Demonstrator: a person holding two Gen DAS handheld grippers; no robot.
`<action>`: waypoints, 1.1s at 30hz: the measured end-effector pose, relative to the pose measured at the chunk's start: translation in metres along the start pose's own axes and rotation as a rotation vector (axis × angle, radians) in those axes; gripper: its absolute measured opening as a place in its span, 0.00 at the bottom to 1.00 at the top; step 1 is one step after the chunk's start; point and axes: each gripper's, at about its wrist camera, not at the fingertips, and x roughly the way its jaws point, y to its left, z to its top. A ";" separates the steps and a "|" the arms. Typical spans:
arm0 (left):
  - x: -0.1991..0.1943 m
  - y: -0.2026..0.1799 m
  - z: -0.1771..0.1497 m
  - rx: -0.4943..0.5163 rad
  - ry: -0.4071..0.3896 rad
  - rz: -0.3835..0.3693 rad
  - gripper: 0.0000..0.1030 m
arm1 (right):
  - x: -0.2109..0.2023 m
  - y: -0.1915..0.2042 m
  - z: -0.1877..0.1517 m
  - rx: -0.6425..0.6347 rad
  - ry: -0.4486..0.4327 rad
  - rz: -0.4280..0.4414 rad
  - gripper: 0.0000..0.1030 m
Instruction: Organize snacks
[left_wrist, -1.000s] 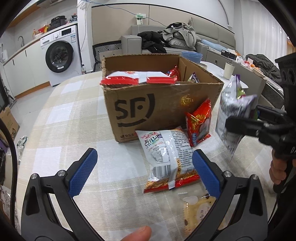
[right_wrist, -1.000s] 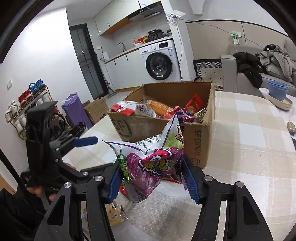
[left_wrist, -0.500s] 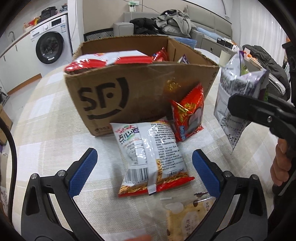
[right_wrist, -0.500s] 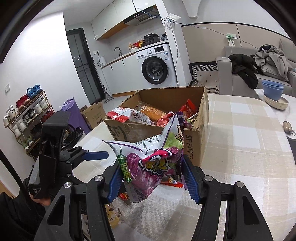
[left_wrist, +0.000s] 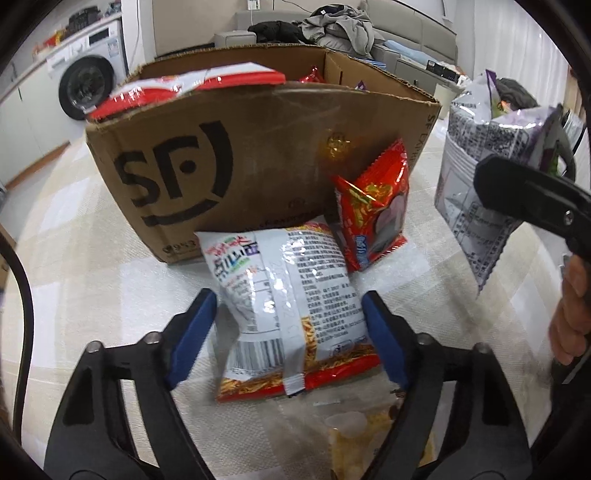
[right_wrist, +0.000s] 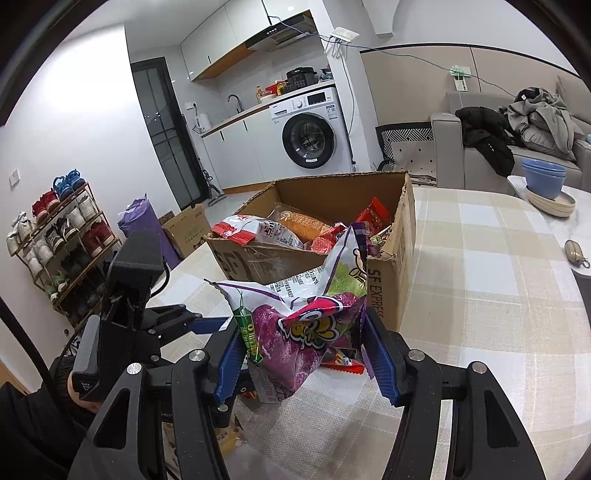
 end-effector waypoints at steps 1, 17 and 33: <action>0.001 0.000 0.000 -0.001 -0.002 -0.002 0.72 | 0.001 0.000 0.000 0.001 0.001 0.000 0.59; 0.015 -0.009 0.012 0.031 -0.036 -0.019 0.57 | 0.001 0.001 0.000 0.004 0.006 0.006 0.59; 0.000 -0.006 0.015 0.021 -0.111 -0.047 0.46 | 0.001 -0.001 0.000 0.016 -0.009 0.005 0.59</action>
